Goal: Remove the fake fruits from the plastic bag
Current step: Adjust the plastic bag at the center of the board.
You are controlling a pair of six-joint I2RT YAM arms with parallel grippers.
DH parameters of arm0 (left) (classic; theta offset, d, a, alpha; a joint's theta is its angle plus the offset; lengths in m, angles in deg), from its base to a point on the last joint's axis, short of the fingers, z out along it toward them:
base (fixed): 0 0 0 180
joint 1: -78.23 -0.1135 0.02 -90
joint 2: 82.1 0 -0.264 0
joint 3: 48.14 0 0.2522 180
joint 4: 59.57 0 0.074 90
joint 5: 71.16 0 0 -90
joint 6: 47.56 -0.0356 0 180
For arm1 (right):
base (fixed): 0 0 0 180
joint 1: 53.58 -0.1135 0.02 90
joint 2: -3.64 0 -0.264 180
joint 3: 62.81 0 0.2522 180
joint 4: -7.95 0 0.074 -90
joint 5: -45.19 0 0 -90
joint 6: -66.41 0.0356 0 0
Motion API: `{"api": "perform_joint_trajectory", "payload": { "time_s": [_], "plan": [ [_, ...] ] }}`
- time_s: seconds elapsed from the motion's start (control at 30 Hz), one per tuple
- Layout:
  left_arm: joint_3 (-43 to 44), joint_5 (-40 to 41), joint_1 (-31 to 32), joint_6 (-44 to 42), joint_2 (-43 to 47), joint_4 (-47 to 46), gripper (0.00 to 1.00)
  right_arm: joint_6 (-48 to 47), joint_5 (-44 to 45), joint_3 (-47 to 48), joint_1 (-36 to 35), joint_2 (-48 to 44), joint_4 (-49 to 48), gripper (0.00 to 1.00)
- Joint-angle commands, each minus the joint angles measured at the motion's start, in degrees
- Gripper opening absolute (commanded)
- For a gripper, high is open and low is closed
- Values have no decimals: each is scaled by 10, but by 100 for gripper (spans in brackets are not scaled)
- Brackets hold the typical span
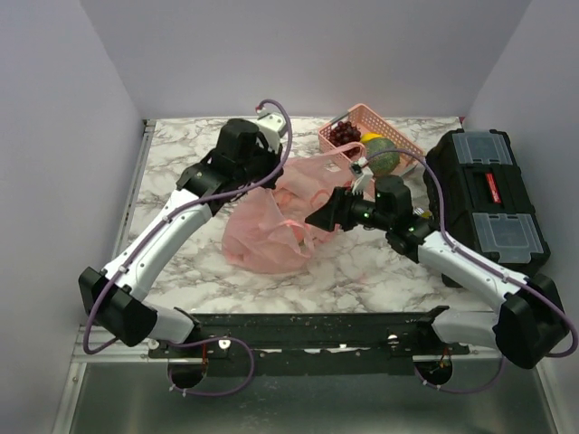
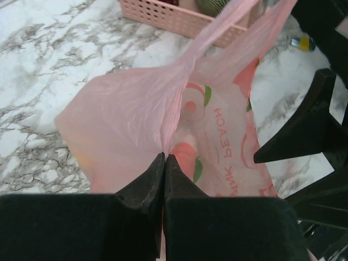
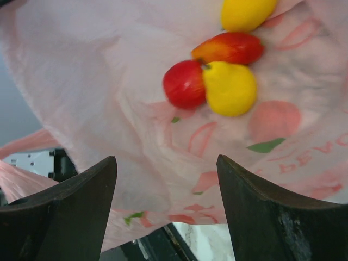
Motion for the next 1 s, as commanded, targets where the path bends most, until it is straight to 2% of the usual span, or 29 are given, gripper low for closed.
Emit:
{"api": "perform_joint_trajectory", "payload": {
  "time_s": [0.0,0.1,0.3,0.47,0.57,0.7,0.77,0.87,0.97],
  "plan": [
    [-79,-16,32,-68,62,-32,0,-27,27,2,-76,-17,-12,77],
    [-146,-34,34,-68,110,-43,0,-33,76,-6,-145,16,-30,77],
    [-214,19,33,-73,164,-29,0,-25,139,27,-286,141,-102,70],
    [-271,48,34,-69,199,-63,0,-41,158,91,-327,243,-77,61],
    [-291,59,34,-67,216,-87,0,-45,185,90,-332,241,-68,60],
    [-298,65,34,-67,228,-98,0,-55,265,63,-331,185,-50,61],
    [-299,83,34,-67,232,-101,0,-62,317,50,-331,151,-41,65],
    [-300,84,34,-68,236,-103,0,-73,392,45,-331,115,-13,78],
    [-301,85,34,-67,238,-103,0,-93,458,56,-331,96,15,81]
  ]
}}
